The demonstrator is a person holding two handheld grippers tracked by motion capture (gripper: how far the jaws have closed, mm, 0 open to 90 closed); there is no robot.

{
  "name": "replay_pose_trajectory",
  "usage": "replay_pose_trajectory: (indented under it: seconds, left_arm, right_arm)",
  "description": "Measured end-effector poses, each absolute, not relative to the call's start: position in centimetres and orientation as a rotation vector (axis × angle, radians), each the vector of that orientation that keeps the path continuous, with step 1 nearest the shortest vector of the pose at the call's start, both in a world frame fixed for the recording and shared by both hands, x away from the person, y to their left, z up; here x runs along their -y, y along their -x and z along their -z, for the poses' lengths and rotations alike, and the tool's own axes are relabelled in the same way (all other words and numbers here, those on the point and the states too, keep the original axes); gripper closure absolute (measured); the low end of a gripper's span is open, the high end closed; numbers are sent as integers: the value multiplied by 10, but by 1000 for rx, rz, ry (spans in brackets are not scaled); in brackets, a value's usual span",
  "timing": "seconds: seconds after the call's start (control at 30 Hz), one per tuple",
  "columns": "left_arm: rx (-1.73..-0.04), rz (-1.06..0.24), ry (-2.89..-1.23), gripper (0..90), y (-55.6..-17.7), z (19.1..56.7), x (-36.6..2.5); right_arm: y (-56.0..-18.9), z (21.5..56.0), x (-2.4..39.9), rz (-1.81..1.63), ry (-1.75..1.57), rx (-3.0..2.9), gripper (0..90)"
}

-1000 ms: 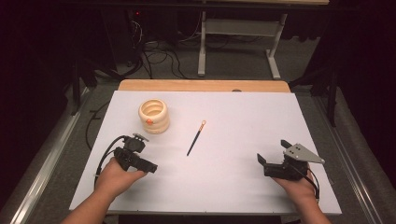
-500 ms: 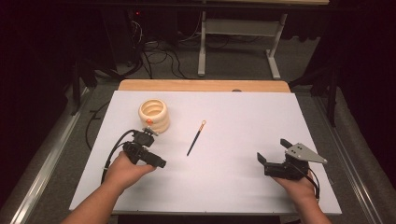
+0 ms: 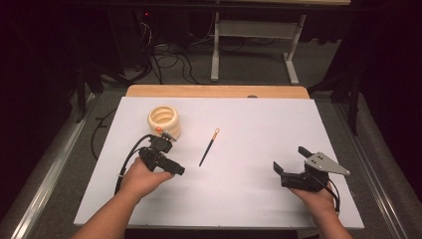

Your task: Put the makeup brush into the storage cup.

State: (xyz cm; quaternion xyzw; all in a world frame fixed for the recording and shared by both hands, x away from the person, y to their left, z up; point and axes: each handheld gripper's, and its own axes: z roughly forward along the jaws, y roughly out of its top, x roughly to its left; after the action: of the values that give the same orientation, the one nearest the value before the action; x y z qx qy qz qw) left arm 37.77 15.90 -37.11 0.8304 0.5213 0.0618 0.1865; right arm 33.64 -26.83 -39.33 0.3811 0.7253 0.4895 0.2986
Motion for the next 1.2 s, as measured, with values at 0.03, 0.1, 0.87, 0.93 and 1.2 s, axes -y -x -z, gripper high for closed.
replay_pose_trajectory:
  seconds: [0.03, 0.1, 0.87, 0.93, 1.2]
  left_arm:
    - [-1461, -175, -2343, 2, -378, 371, -158]
    - [-1455, -176, -2333, 2, -379, 369, -152]
    - [-1380, -165, -2369, 5, -401, 370, -108]
    - [-1375, -160, -2374, 4, -404, 371, -103]
    - [-1360, -137, -2374, 5, -412, 372, -94]
  right_arm:
    - [-337, 393, 268, -1303, -1005, -1926, 9]
    - [-337, 392, 268, -1311, -1003, -1920, 9]
    - [-332, 390, 265, -1381, -984, -1886, 9]
    - [-332, 391, 265, -1378, -986, -1888, 9]
    - [-333, 391, 265, -1371, -981, -1890, 11]
